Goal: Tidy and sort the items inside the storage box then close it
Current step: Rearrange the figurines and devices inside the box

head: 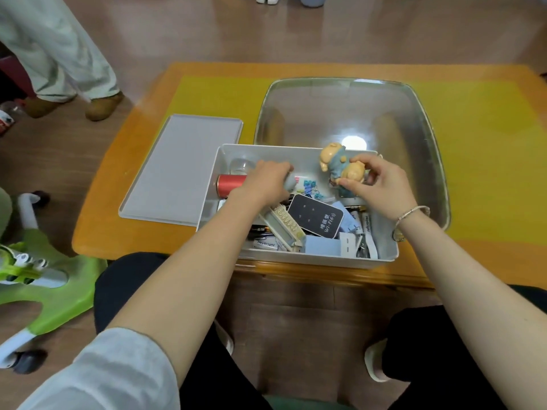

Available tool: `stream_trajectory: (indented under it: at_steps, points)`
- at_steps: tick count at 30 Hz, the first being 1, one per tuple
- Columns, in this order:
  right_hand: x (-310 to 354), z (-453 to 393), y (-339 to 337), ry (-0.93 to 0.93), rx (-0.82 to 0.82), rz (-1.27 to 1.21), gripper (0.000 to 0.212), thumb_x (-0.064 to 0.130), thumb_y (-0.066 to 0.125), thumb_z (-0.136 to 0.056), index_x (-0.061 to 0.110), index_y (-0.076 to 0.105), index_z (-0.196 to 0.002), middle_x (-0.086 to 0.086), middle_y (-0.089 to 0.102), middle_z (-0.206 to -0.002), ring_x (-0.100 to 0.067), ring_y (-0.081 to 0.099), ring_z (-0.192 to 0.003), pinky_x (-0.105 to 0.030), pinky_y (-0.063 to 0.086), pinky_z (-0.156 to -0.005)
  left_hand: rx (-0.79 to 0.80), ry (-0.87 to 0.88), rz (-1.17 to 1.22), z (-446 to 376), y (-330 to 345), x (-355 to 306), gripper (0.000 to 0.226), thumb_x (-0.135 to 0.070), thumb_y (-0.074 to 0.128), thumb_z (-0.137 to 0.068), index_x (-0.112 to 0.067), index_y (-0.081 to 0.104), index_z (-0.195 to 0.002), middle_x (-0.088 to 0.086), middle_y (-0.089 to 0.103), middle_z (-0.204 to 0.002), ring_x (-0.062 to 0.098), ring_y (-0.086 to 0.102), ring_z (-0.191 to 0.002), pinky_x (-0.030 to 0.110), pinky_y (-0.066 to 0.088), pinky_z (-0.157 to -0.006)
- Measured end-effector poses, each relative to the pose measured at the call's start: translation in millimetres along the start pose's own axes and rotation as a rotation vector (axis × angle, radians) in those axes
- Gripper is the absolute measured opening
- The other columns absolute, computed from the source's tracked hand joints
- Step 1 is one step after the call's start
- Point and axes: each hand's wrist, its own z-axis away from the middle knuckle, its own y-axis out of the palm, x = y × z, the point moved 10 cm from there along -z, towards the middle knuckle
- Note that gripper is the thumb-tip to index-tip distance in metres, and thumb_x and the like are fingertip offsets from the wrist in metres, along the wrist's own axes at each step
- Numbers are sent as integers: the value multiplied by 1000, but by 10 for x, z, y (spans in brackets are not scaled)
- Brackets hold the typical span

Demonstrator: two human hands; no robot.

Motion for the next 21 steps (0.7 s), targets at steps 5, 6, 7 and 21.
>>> stream_trajectory:
  at_steps: [5,6,7,21]
  points:
    - [9,48,20,-17,-4,2,36,31,78,-73,28,62,-106,16,58,-83,-4,47,-68,-6,40,-59,-75,23,214,177,-152,92,53,-19,65,-82,-15,50,-133,10,52,-130,26,48,-120,36,39,-101]
    - [14,52,11,-21,-13,-1,35,31,78,-74,29,62,-105,15,59,-83,-7,48,-68,-8,42,-59,-116,20,251,235,-223,140,52,-20,65,-84,-16,49,-134,9,50,-132,25,47,-121,37,38,-102]
    - [14,55,-3,-20,-25,-7,35,31,78,-74,28,62,-105,11,61,-83,-11,49,-68,-14,45,-61,-157,17,273,298,-296,190,51,-23,64,-86,-16,49,-134,8,48,-132,25,46,-121,38,38,-102]
    - [16,68,-44,-20,-84,2,37,34,75,-76,25,61,-109,21,55,-82,8,49,-68,-12,40,-62,-12,55,364,547,-178,131,33,-55,62,-84,-29,70,-102,-14,65,-103,5,60,-96,27,49,-81]
